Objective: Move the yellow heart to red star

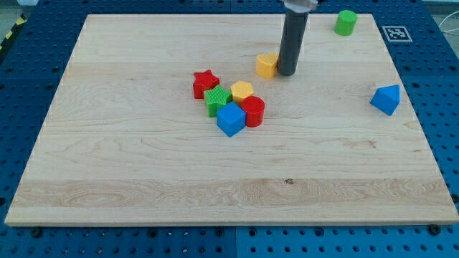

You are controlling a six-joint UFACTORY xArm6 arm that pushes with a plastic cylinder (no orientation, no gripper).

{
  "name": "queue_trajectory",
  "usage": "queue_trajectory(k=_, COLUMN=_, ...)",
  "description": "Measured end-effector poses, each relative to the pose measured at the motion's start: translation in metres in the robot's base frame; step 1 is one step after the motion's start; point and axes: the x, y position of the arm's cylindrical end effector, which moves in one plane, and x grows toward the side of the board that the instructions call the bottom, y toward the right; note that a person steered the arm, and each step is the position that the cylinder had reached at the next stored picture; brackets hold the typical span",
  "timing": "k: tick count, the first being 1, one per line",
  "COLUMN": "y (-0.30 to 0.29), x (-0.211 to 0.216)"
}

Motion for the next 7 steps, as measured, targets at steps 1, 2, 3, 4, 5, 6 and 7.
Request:
queue_trajectory(k=1, y=-0.016, x=0.018)
queue_trajectory(k=2, y=-0.015, x=0.011)
queue_trajectory(k=3, y=-0.002, x=-0.001)
queue_trajectory(k=4, y=0.001, x=-0.016)
queue_trajectory(k=5, y=0.001, x=-0.037)
queue_trajectory(k=6, y=-0.017, x=-0.041)
queue_trajectory(k=7, y=-0.050, x=-0.041)
